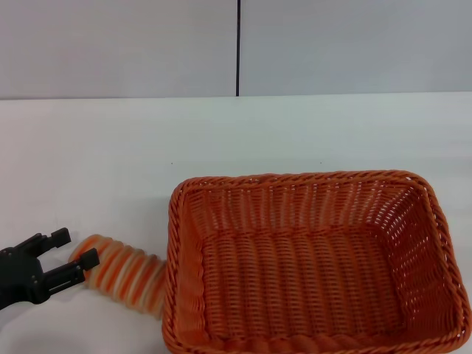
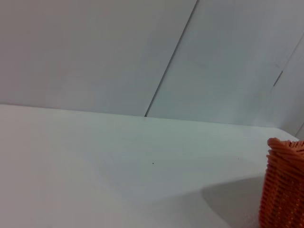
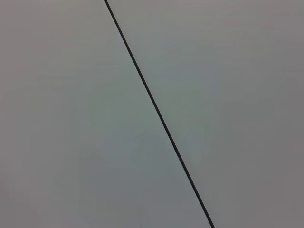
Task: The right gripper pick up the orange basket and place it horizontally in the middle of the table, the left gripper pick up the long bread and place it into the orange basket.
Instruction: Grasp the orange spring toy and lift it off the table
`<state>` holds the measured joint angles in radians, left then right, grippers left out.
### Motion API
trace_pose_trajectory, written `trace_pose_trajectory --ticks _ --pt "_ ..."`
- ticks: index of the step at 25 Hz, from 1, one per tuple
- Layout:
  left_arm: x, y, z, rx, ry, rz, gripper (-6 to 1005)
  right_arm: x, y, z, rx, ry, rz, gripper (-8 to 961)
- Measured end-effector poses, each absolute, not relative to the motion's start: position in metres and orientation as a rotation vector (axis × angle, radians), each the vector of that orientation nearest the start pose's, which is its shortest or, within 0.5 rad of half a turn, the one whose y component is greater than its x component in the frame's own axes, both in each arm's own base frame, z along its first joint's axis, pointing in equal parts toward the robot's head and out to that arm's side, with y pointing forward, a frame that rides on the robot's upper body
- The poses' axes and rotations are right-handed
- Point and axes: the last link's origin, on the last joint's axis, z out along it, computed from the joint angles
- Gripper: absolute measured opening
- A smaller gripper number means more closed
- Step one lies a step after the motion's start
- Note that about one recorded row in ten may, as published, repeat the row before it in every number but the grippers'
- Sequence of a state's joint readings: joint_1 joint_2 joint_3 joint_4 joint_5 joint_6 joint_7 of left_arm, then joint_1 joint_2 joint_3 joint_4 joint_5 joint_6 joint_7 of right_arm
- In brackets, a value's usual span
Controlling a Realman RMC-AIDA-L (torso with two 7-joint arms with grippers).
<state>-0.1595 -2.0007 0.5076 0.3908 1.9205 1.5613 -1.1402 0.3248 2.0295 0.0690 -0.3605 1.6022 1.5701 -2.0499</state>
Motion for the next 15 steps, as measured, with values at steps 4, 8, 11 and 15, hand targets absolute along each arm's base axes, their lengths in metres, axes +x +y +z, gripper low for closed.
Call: trace_pose_trajectory --ticks 4,8,11,15 --pt "-0.3860 0.1990 0.0123 -2.310 -1.020 -0.753 751 0.3767 0.2716 0.1200 -1.436 0.696 1.182 398" --pt "-0.3865 0.1986 0.0117 -2.310 -1.025 -0.748 750 0.3777 0.2703 0.1206 -1.427 0.696 1.181 398" --pt "-0.3867 0.1979 0.0109 -2.311 -1.030 -0.747 749 0.3779 0.2697 0.1203 -1.426 0.697 1.181 398" --pt "-0.3867 0.1973 0.0100 -2.310 -1.034 -0.747 747 0.3778 0.2695 0.1196 -1.426 0.698 1.182 398"
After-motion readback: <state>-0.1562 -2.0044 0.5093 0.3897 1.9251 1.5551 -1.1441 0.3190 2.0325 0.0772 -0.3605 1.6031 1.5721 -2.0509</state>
